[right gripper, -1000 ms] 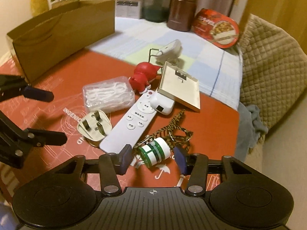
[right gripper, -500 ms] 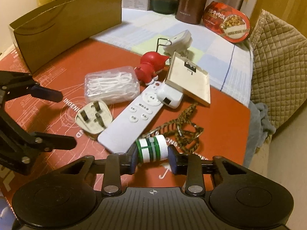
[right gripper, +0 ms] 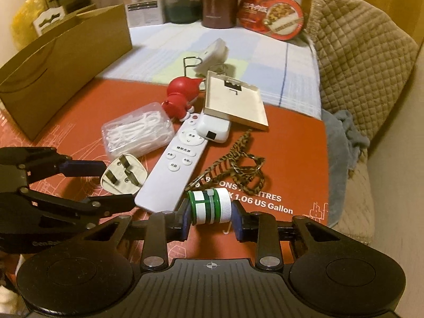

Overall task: Organize rigid objects
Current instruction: 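Grasp the white three-pin plug with the left tool, then carry the plug over the cardboard box and open the left tool while the right tool drops the bottle in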

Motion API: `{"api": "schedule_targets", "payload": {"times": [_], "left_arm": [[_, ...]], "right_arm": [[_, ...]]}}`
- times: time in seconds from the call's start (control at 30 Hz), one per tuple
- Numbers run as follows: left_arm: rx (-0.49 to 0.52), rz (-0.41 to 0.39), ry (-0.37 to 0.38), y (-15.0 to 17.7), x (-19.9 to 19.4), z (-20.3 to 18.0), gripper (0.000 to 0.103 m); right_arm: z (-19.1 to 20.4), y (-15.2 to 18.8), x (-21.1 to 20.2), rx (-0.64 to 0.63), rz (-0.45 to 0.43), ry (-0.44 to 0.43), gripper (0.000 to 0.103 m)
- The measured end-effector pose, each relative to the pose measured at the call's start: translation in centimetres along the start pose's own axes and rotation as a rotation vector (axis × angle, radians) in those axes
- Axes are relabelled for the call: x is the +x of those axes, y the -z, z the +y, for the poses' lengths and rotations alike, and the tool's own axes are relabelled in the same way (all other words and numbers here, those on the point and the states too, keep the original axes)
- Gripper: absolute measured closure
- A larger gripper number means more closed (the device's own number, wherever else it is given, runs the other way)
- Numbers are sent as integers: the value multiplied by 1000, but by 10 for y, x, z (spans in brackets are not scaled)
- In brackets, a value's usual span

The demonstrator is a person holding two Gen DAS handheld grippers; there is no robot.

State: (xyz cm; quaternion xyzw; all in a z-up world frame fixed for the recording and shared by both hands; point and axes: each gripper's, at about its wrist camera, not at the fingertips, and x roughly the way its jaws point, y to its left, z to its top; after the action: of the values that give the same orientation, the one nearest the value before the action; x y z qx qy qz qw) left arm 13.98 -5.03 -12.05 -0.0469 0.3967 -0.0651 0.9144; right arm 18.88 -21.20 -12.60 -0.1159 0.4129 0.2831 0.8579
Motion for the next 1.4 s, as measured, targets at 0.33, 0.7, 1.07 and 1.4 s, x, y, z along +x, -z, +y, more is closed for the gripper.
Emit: {"api": "schedule_targets", "payload": {"times": [0.33,0.7,1.07,1.4], "left_arm": [[37,5,-15,5,-4,1,58],[63,-2,-70,28,-29,31,56],[48,-7,-55,26,-33,36,58],[38,-44,-79,-4,-97,69,58]], "right_arm": [[4,-3,-9,81,-19,8,75],[25,-7,-21,152,-62,-12,75],[36,-8,-30,169,-69,0,75],[79,-34,-60,126,-132,-57,75]]}}
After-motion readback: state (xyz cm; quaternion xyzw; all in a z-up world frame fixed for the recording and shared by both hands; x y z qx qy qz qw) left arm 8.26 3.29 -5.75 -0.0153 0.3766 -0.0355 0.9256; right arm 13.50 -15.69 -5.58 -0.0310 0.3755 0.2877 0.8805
